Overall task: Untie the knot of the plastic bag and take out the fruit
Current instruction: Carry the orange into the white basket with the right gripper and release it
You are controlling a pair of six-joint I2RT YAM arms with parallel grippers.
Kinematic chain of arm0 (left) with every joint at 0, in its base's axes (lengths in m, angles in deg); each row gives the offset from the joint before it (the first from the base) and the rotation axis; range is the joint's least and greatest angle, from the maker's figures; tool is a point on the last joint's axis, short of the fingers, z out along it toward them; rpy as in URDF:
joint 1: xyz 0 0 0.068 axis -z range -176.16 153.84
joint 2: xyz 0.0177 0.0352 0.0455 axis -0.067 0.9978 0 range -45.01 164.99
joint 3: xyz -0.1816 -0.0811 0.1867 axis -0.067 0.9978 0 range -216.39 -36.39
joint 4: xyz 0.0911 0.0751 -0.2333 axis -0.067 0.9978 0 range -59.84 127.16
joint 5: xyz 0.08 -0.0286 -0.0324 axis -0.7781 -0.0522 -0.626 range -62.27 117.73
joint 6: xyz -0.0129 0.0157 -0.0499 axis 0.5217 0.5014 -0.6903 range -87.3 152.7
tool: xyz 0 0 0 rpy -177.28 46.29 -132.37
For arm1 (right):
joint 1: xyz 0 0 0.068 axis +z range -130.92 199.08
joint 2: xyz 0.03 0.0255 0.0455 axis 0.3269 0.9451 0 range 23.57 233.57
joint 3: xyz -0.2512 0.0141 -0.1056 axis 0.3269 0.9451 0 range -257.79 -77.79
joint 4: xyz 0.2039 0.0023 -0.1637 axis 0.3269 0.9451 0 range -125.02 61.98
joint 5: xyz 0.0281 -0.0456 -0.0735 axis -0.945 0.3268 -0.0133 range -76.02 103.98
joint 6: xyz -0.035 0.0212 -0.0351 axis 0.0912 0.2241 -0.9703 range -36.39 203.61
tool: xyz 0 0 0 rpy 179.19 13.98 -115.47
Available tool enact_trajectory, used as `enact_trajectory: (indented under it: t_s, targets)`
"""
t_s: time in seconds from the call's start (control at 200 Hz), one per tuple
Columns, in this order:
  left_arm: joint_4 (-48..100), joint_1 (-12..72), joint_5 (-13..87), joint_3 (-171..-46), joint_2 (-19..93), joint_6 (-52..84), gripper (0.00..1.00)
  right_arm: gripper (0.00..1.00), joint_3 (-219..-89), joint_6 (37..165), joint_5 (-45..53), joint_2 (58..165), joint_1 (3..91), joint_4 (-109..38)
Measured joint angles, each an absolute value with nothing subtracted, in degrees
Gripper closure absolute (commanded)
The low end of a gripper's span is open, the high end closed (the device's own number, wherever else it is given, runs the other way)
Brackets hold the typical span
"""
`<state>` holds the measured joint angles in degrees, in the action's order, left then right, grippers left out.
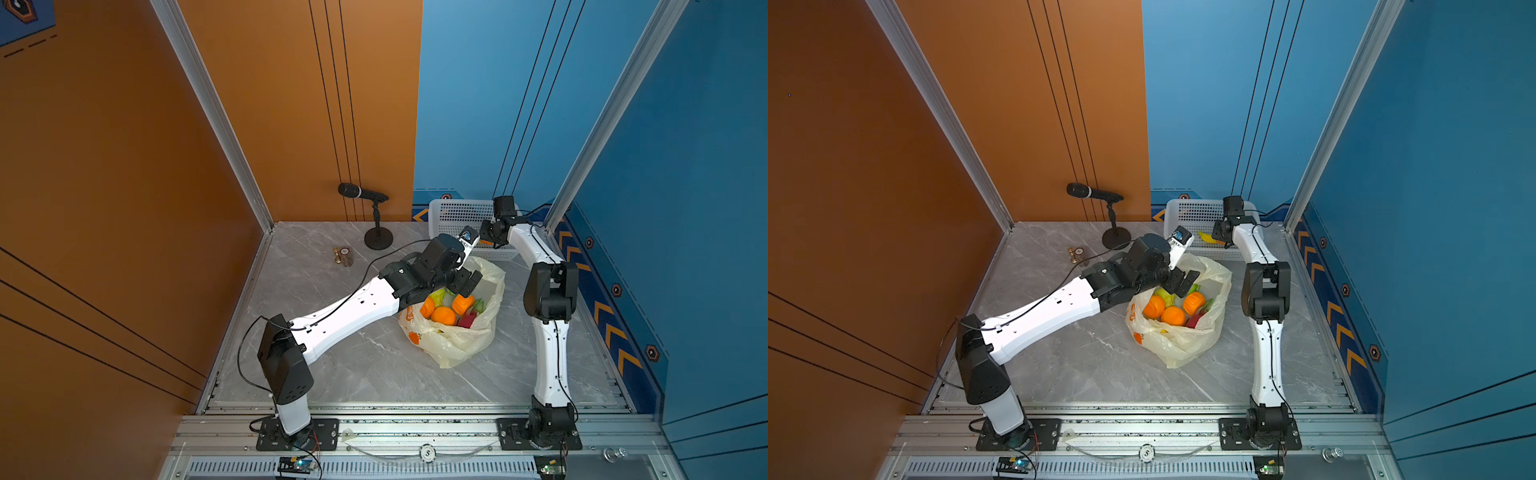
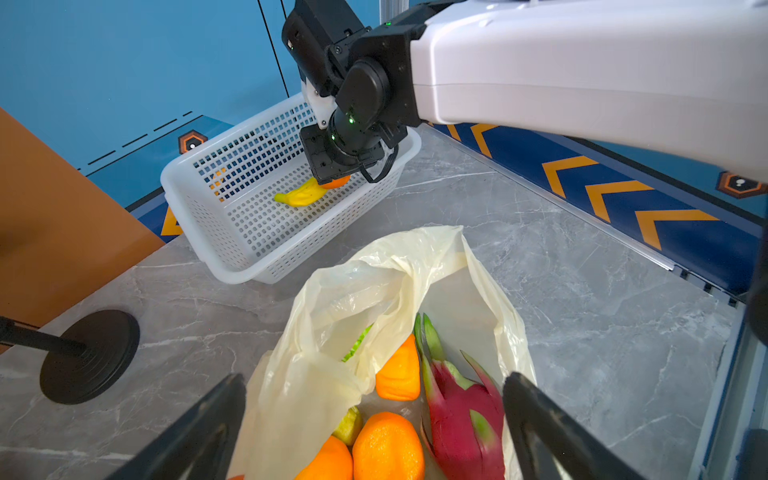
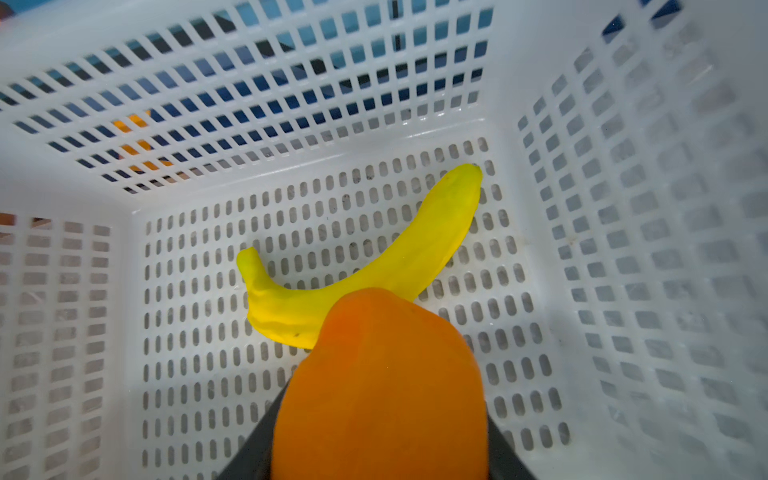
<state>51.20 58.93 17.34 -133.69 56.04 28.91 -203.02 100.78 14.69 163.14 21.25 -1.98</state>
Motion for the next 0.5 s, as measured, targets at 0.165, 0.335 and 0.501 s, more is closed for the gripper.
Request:
enact_trajectory:
  t_s: [0.165,0.335,0.501]
  targets:
    - [51.31,60.50,16.94,-130.63,56.04,29.72,0.02,0.45,-204.97,100.21,14.67,165.37,21.25,0.40]
    - [51.44,61.44,16.14,-127.59,55.41,29.67,0.02,0.42,-205.23,100.08,14.23,165.46,21.25,1.71]
    - [51.26,61.58,15.63,-124.79,53.51,29.65,0.02,0.26,-204.79,100.12,14.03,164.12,21.27,3.17]
